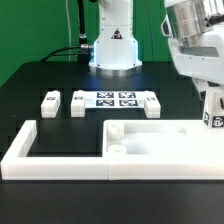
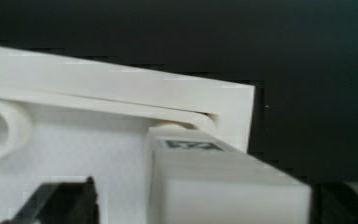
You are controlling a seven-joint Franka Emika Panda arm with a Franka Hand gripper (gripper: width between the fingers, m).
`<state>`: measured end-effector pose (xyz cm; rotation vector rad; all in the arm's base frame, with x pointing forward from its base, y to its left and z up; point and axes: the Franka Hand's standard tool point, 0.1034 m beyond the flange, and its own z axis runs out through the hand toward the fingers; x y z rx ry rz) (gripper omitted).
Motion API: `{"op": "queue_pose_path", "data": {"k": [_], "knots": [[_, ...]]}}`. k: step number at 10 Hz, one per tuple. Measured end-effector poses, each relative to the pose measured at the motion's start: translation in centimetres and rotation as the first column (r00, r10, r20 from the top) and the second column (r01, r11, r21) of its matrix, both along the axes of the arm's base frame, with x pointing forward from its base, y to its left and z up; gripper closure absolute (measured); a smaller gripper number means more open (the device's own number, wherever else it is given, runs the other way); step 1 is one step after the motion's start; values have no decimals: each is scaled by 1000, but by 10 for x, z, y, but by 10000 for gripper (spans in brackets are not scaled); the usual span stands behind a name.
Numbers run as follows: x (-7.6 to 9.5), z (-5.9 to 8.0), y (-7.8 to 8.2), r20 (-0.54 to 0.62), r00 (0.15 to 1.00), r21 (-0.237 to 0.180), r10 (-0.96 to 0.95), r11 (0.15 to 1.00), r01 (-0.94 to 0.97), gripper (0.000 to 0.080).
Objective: Assemble desk
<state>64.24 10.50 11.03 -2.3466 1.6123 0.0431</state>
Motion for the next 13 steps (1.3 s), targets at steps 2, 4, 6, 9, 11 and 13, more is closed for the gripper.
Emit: {"op": "queue_pose_path", "data": {"k": [2, 4, 6, 9, 11, 13], "knots": [[-1, 1, 4, 45, 956, -82, 288, 955, -284, 155], [0, 1, 1, 66, 913, -107, 403, 913, -395, 151], [1, 2, -1, 60, 740, -221, 669, 732, -644, 151], [4, 1, 0, -1, 377, -337, 926, 355, -872, 151], [4, 1, 0, 4, 394, -332, 919, 373, -866, 151], [4, 1, 0, 6, 428, -327, 904, 406, -853, 449]]}}
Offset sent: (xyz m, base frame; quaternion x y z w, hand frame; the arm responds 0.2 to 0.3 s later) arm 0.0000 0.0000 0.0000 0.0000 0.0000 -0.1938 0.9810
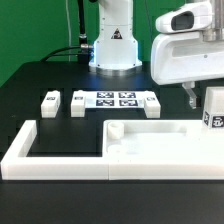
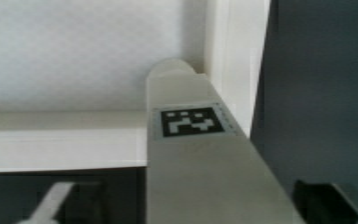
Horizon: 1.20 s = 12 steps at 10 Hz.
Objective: Assemble desk
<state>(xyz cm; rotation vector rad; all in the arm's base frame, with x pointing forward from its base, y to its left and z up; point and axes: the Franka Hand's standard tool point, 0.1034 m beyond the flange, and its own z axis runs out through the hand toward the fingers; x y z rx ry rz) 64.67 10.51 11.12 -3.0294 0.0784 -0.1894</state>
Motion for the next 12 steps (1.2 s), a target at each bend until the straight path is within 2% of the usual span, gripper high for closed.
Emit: {"op": "queue_pose_path", "data": {"k": [1, 2, 4, 5, 6, 8, 10, 11, 12], "knots": [[0, 0, -1, -9, 997, 8, -72, 997, 72, 449], [0, -1, -2, -14, 993, 14, -120, 993, 120, 506], [0, -1, -4, -39, 945, 35, -325, 944, 327, 505], [0, -1, -5, -62, 878, 53, -475, 876, 479, 506], [-1, -1, -5, -97, 763, 65, -639, 761, 645, 506], [-2, -2, -5, -215, 490, 94, -845, 481, 871, 504], [-3, -2, -4, -230, 442, 87, -867, 434, 897, 504], [-4, -3, -3, -259, 332, 76, -907, 323, 943, 504], [-4, -3, -2, -272, 282, 71, -920, 273, 959, 504]]}}
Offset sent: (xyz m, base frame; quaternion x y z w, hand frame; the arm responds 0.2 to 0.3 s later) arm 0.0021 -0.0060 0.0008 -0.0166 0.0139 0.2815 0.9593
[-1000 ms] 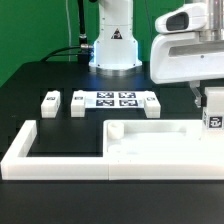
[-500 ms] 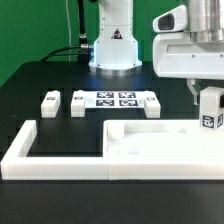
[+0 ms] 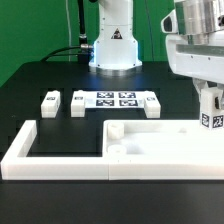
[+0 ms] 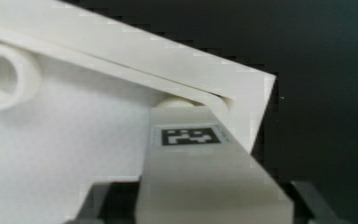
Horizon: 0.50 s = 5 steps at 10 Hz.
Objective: Assemble desk
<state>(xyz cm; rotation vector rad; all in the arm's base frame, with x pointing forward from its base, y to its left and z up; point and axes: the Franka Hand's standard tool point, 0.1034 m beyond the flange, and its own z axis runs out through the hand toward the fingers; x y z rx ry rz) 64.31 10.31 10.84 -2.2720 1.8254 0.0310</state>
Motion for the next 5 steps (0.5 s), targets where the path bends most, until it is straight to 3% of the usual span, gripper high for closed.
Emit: {"op": "queue_pose_path", "data": {"k": [2, 5], "knots": [[0, -1, 5, -36, 928, 102, -371, 922, 372, 504], [-1, -2, 7, -8, 964, 89, -265, 960, 265, 441]]}}
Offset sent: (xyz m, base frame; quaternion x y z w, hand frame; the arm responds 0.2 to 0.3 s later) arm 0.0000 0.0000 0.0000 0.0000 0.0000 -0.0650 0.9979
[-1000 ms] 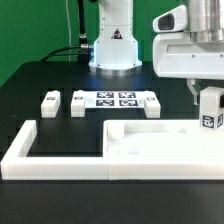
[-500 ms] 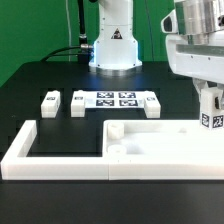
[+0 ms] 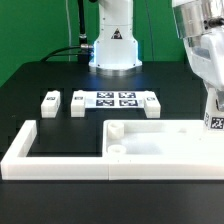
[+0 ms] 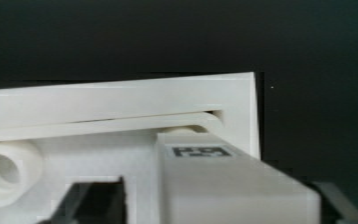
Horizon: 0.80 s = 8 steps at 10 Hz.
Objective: Assemble desk
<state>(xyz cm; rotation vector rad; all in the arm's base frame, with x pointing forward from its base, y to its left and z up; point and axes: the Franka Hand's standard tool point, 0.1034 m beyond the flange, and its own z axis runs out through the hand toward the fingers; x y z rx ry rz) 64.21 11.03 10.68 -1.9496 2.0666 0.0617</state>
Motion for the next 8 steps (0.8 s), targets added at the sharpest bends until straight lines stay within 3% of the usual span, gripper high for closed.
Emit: {"op": "queue_pose_path", "data": {"k": [1, 2, 3, 5, 6, 8], "knots": [[0, 0, -1, 33, 981, -51, 194, 980, -192, 224], [0, 1, 4, 27, 923, -98, 383, 920, -379, 172], [1, 2, 10, 11, 813, -148, 582, 805, -574, 154], [3, 2, 9, 27, 726, -180, 688, 717, -673, 151], [2, 2, 7, 18, 631, -207, 775, 620, -756, 151], [4, 3, 1, -50, 336, -275, 941, 310, -910, 151]]}}
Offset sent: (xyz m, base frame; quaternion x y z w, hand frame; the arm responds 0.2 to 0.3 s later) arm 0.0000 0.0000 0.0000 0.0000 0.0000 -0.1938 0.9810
